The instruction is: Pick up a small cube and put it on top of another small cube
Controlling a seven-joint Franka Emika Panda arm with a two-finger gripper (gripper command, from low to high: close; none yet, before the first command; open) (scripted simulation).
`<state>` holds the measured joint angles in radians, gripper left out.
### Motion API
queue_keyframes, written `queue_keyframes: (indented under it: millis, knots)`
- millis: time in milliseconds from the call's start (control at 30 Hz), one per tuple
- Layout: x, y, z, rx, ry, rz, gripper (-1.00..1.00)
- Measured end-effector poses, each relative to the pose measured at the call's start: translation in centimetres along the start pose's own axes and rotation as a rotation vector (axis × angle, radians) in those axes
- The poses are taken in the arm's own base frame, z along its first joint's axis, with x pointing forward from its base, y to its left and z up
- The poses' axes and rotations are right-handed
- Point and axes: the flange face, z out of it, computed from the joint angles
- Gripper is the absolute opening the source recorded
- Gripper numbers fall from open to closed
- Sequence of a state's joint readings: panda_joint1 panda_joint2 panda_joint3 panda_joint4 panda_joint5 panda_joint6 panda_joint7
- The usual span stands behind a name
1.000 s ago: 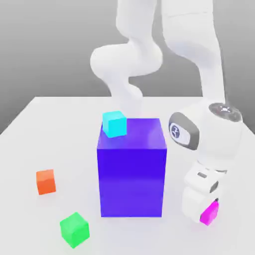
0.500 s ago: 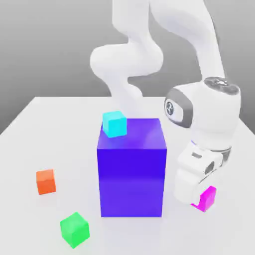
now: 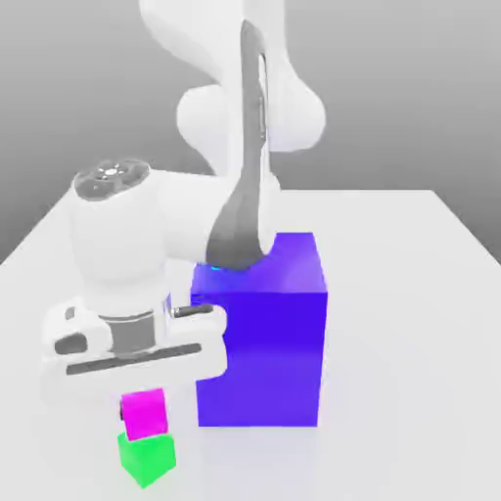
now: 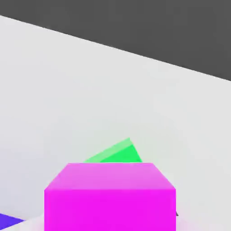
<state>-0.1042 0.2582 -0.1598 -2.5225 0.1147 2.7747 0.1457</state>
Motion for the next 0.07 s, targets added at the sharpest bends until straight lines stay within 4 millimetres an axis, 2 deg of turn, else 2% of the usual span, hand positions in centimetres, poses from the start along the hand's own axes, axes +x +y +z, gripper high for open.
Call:
queue_keyframes:
  millis: [67]
  knots:
    - [0.0, 0.0, 0.0, 0.0, 0.0, 0.0, 1.0]
